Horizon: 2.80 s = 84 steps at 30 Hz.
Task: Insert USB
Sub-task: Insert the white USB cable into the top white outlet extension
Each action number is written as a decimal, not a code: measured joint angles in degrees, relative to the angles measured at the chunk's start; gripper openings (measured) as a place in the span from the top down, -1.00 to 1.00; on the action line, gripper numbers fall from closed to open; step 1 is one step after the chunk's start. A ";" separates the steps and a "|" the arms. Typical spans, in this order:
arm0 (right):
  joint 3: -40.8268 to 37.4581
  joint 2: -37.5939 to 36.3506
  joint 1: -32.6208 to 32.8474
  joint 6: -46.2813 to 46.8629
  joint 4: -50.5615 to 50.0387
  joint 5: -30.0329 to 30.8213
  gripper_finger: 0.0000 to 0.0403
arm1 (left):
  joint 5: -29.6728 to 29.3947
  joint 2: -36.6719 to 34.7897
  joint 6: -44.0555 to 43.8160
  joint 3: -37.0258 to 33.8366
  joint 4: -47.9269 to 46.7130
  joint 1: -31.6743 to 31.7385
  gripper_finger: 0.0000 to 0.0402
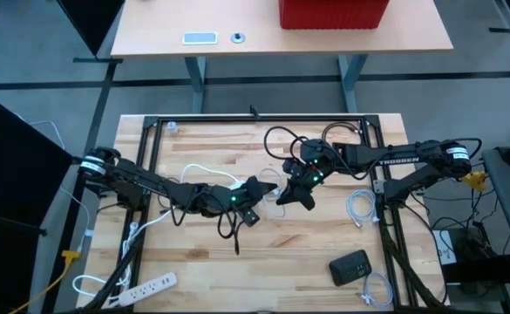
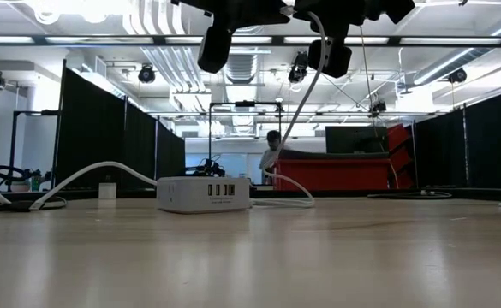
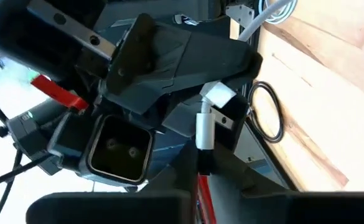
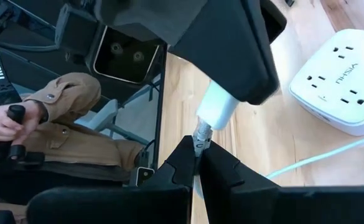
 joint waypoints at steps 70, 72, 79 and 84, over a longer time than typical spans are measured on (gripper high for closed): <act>6.95 12.88 4.34 -41.61 -0.28 38.56 0.80 | 26.24 -3.34 -78.94 7.50 -48.52 14.82 0.97; 6.95 12.90 4.82 -42.60 -0.46 40.83 0.75 | 26.51 -3.34 -79.95 7.50 -48.49 14.82 0.97; 6.95 12.94 5.44 -44.09 -0.60 42.32 0.63 | 27.76 -3.34 -82.93 7.50 -48.46 14.84 0.97; 6.94 12.94 5.44 -44.03 -0.57 42.26 0.71 | 28.67 -3.34 -83.37 7.50 -48.41 14.88 0.97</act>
